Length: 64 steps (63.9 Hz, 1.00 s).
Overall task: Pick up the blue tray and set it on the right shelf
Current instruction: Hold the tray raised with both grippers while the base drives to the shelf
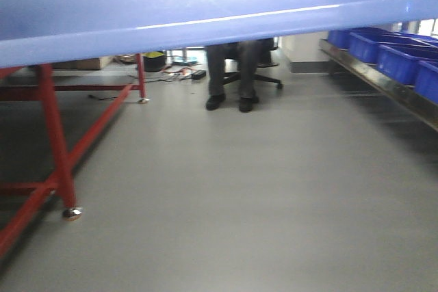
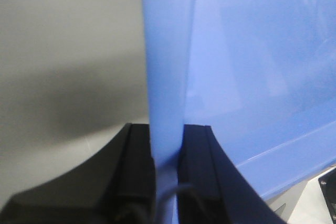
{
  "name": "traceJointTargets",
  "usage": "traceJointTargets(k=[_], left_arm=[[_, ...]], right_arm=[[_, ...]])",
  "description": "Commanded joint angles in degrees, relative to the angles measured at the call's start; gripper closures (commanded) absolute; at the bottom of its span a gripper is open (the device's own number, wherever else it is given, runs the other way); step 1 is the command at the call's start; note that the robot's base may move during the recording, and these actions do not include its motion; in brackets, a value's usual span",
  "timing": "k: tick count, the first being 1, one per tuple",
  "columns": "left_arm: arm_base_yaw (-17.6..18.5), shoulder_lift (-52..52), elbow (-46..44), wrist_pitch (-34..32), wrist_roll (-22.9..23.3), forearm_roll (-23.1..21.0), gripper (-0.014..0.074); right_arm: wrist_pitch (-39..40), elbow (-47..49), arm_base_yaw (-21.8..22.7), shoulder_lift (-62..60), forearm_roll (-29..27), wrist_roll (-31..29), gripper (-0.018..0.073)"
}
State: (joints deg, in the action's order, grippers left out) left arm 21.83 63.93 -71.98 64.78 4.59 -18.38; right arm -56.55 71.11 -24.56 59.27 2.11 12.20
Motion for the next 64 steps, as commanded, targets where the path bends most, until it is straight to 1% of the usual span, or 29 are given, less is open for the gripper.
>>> traceJointTargets(k=[1, 64], left_arm=[[-0.07, -1.07, -1.31, -1.94, -0.5, 0.9, 0.0645], [-0.07, -1.07, -1.31, -1.94, -0.5, 0.65, 0.0645]], right_arm=[[3.26, 1.58, 0.45, -1.18, 3.67, -1.26, 0.0501], [3.21, 1.58, 0.45, -1.18, 3.67, -1.26, 0.0501]])
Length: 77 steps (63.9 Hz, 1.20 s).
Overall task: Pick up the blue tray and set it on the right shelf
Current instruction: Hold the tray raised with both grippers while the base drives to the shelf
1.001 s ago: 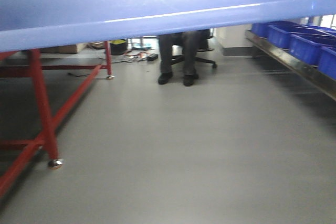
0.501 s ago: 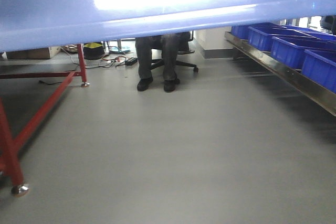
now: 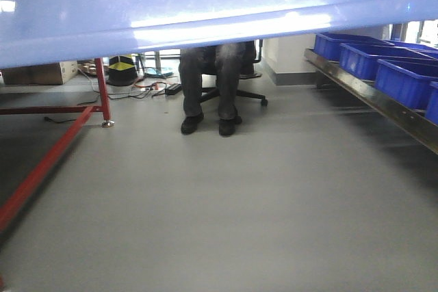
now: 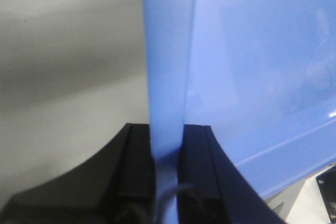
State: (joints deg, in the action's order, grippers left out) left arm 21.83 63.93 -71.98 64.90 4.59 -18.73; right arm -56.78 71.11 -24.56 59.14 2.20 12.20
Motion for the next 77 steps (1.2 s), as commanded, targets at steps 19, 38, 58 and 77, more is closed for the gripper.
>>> traceJointTargets(k=[19, 38, 58, 77], left_arm=[[-0.07, -1.07, -1.31, -2.07, -0.5, -0.03, 0.0645], [-0.07, -1.07, -1.31, -2.07, -0.5, -1.22, 0.0645], [-0.07, -0.7, -1.31, -2.07, -0.5, -1.5, 0.0645], [-0.07, -0.7, -1.31, -2.07, -0.5, -1.5, 0.0645]], right_arm=[[3.5, 1.58, 0.45, -1.04, 3.58, -1.26, 0.0501], [3.67, 1.58, 0.45, -0.82, 3.58, -1.26, 0.0501], [3.67, 1.58, 0.45, 1.36, 3.58, -1.26, 0.0501], [3.67, 1.58, 0.45, 3.58, 3.58, -1.26, 0.0501]])
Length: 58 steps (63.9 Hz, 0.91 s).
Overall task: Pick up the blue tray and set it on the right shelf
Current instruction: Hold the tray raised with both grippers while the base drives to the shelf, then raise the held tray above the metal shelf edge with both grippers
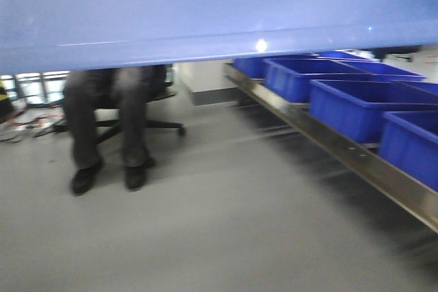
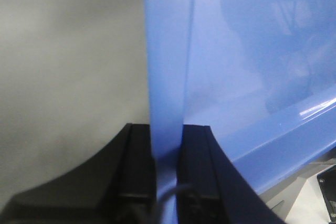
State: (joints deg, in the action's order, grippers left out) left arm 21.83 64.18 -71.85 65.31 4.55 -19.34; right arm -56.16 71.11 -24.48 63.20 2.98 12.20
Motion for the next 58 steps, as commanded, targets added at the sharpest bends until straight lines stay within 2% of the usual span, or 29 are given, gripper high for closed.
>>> traceJointTargets(k=[1, 58], left_arm=[[-0.07, -0.95, -1.44, -2.48, -0.46, -0.88, 0.0645], [-0.07, -0.95, -1.44, -2.48, -0.46, -0.88, 0.0645]], right_arm=[[3.05, 1.58, 0.38, -0.42, 2.79, -1.26, 0.0501], [2.99, 1.58, 0.38, -0.33, 2.79, -1.26, 0.0501]])
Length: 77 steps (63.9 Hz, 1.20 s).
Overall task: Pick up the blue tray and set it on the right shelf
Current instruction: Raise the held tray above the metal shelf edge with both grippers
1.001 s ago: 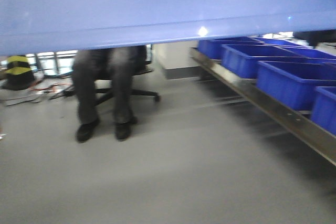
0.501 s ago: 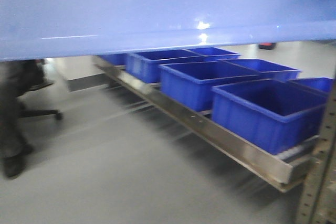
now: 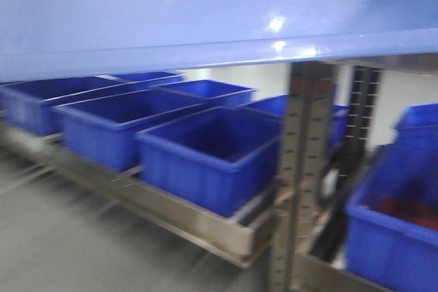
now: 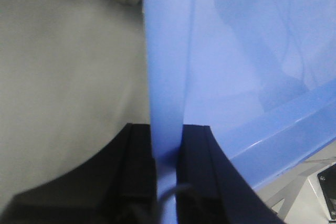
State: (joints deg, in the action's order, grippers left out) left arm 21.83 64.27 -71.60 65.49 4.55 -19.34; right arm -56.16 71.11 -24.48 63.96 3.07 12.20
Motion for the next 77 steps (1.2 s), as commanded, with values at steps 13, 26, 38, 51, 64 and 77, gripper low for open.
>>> traceJointTargets(k=[13, 26, 38, 51, 64, 77], left_arm=[[-0.07, -1.03, -1.7, -2.65, -0.46, -0.88, 0.0645], [-0.07, -1.03, -1.7, -2.65, -0.46, -0.88, 0.0645], [-0.07, -1.03, -1.7, -2.65, -0.46, -0.88, 0.0645], [-0.07, -0.81, -1.7, -2.65, -0.46, -0.88, 0.0645], [-0.07, -0.81, -1.7, -2.65, -0.46, -0.88, 0.0645], [-0.07, -0.81, -1.7, -2.65, -0.46, -0.88, 0.0645]], right_arm=[[2.99, 1.58, 0.38, -1.09, 2.71, -1.26, 0.0501], [3.05, 1.58, 0.38, -1.09, 2.71, -1.26, 0.0501], [3.05, 1.58, 0.38, -1.09, 2.71, -1.26, 0.0501], [3.05, 1.58, 0.38, -1.09, 2.71, -1.26, 0.0501], [3.05, 1.58, 0.38, -1.09, 2.71, -1.26, 0.0501], [3.05, 1.58, 0.38, -1.09, 2.71, -1.26, 0.0501]])
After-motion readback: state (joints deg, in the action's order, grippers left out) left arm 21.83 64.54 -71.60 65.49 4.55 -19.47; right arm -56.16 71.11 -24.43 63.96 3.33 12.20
